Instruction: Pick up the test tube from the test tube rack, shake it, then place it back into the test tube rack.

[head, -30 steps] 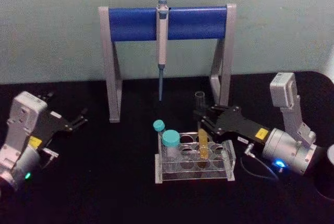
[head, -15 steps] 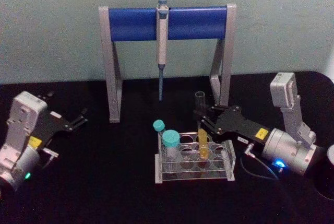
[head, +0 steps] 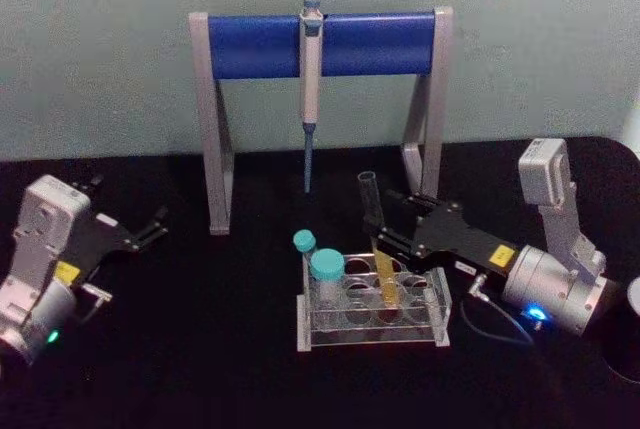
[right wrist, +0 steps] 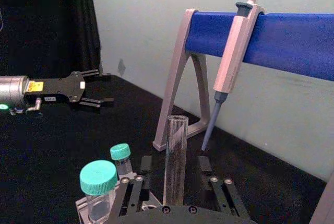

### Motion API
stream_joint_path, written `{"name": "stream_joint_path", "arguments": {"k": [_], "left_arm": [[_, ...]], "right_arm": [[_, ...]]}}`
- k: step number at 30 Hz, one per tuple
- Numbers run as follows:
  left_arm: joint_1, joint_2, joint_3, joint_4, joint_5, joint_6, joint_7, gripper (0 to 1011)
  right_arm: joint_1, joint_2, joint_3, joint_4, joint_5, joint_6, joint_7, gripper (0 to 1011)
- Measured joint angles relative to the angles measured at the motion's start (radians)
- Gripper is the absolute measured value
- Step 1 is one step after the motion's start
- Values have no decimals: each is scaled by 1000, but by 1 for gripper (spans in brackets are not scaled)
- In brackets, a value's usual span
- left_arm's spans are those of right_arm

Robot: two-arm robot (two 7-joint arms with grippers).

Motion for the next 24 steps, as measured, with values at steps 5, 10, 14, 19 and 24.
{"name": "stream_joint_path", "arguments": {"k": [5, 10, 14, 19, 24], "left_arm": [[0, 0, 0, 0, 0, 0, 0, 1001], [0, 0, 0, 0, 0, 0, 0, 1001], [0, 0, 0, 0, 0, 0, 0, 1001], [0, 0, 0, 0, 0, 0, 0, 1001], [0, 0, 0, 0, 0, 0, 0, 1001]], "right_arm": [[0, 0, 0, 0, 0, 0, 0, 686], [0, 0, 0, 0, 0, 0, 0, 860], [0, 0, 0, 0, 0, 0, 0, 942], [0, 0, 0, 0, 0, 0, 0, 1000], [0, 0, 0, 0, 0, 0, 0, 1000]]}}
